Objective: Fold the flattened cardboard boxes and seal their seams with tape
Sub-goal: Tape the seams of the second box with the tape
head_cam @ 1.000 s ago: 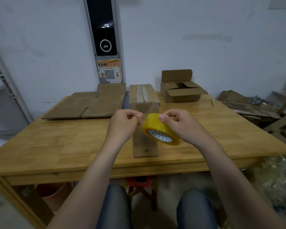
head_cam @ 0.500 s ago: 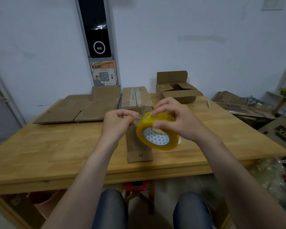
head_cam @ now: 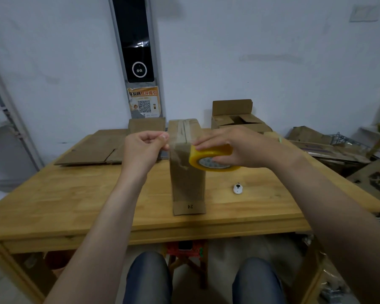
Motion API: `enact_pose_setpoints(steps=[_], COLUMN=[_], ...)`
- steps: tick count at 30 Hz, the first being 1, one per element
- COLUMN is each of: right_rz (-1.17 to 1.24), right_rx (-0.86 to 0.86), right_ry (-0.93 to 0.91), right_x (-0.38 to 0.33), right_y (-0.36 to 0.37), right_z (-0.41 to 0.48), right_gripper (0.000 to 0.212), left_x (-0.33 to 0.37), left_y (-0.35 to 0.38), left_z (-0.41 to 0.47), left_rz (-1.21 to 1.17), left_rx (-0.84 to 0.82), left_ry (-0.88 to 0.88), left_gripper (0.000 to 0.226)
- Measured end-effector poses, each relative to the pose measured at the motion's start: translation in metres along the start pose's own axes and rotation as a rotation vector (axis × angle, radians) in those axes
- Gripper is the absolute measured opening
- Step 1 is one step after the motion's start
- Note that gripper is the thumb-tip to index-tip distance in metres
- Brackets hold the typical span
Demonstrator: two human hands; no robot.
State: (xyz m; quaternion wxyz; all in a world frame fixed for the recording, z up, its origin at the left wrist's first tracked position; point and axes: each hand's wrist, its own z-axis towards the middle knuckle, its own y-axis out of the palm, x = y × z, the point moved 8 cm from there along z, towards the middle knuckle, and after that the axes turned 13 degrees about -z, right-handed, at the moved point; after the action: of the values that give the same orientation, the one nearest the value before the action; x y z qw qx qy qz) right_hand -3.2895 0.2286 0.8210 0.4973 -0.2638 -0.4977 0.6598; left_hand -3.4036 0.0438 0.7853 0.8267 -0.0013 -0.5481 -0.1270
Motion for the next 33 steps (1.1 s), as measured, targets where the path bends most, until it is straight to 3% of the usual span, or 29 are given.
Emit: enact_pose_setpoints(steps=[4, 17, 23, 28, 33], right_rz=[-0.103, -0.166, -0.06, 0.014, 0.01], right_rx=[-0.104, 0.004, 0.091, 0.095, 0.068], right_ry=[0.035, -0.041, -0.002, 0.022, 0.037], right_x=[0.026, 0.045, 0.066, 0.077, 0.08], right_y=[0.005, 0.006, 0.006, 0.009, 0.011], right_z=[-0.011, -0.026, -0.039, -0.033, -0.027], right_gripper=[0.051, 0.055, 0.045, 0.054, 0.036], left_x=[-0.007, -0.03, -0.04, -0.051, -0.056], left_y=[-0.024, -0.038, -0.051, -0.052, -0.061], left_z=[0.009, 0.005, 0.014, 0.018, 0.025], left_rz=[-0.01, -0.077, -0.119, -0.126, -0.148], left_rx=[0.129, 0.271, 0.291, 0.318, 0.378], left_ry=[0.007, 0.006, -0.007, 0.005, 0.022], left_gripper=[0.008, 0.006, 0.005, 0.008, 0.009])
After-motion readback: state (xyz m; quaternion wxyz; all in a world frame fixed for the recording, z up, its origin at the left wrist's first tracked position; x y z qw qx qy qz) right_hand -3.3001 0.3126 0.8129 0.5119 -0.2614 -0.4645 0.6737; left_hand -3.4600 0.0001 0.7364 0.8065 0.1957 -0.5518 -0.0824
